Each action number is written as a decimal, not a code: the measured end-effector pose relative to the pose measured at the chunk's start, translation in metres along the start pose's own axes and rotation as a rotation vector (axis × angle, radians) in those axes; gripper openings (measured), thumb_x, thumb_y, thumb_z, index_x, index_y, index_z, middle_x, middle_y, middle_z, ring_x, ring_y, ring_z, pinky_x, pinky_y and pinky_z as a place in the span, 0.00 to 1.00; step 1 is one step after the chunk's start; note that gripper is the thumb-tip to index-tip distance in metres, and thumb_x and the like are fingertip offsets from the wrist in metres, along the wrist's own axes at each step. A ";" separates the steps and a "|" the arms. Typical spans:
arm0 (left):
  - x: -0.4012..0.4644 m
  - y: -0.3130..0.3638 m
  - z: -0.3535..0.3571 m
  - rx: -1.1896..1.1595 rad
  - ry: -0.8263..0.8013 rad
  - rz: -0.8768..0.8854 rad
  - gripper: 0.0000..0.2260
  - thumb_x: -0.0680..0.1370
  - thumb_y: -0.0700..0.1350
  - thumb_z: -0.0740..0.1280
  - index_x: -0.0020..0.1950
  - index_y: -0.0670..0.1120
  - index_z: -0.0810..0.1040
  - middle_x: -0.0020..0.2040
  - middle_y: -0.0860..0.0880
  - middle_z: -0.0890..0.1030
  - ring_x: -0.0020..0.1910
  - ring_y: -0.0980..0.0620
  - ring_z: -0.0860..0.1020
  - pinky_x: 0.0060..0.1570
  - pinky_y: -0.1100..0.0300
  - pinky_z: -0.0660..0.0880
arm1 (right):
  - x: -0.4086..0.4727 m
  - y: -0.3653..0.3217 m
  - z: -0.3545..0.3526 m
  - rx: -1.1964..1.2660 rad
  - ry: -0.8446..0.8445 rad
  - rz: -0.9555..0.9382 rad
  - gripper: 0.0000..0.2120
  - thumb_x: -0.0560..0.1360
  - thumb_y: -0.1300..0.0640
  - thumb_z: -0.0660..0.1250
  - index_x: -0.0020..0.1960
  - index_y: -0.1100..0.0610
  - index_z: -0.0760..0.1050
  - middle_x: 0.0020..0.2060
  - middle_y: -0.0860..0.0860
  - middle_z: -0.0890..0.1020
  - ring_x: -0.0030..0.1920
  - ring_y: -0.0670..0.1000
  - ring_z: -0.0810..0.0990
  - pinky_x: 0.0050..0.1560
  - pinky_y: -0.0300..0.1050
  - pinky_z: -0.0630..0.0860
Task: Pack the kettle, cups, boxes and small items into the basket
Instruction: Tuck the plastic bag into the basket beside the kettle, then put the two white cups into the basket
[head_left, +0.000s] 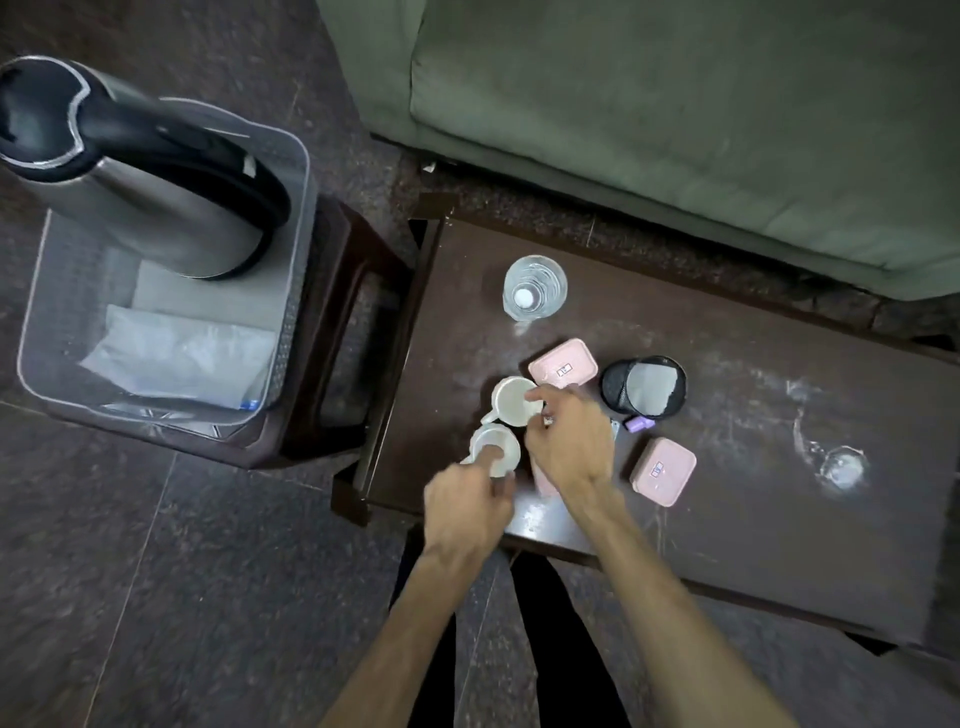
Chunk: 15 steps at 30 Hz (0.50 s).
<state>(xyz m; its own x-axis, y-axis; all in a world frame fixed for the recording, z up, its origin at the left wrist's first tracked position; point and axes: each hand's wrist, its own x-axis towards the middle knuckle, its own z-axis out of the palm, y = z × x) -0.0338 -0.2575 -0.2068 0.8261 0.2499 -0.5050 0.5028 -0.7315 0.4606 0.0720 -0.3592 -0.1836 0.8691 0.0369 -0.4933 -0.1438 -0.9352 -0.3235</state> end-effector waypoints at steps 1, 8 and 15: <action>0.001 0.004 0.013 0.041 -0.049 -0.017 0.15 0.79 0.55 0.65 0.65 0.53 0.77 0.47 0.44 0.87 0.49 0.37 0.84 0.46 0.51 0.76 | 0.004 0.009 -0.001 -0.067 -0.050 -0.016 0.22 0.73 0.62 0.67 0.64 0.45 0.83 0.57 0.54 0.82 0.54 0.60 0.84 0.52 0.52 0.80; 0.017 0.004 0.066 0.091 -0.029 -0.155 0.12 0.82 0.52 0.62 0.62 0.51 0.79 0.50 0.44 0.87 0.52 0.39 0.84 0.49 0.51 0.76 | 0.025 0.031 0.016 -0.271 -0.202 -0.237 0.18 0.78 0.56 0.69 0.67 0.46 0.81 0.59 0.55 0.81 0.58 0.61 0.82 0.58 0.53 0.78; 0.007 -0.004 0.026 0.029 0.195 -0.103 0.08 0.82 0.50 0.65 0.55 0.49 0.82 0.38 0.41 0.86 0.39 0.35 0.83 0.37 0.53 0.67 | 0.023 0.017 0.020 -0.131 -0.096 -0.393 0.09 0.79 0.58 0.69 0.57 0.55 0.84 0.47 0.55 0.82 0.49 0.62 0.82 0.44 0.51 0.77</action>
<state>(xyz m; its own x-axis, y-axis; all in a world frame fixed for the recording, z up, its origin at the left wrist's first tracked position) -0.0364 -0.2694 -0.2315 0.8055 0.4406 -0.3963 0.5823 -0.7127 0.3913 0.0802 -0.3671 -0.2168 0.7970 0.4266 -0.4276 0.2568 -0.8801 -0.3994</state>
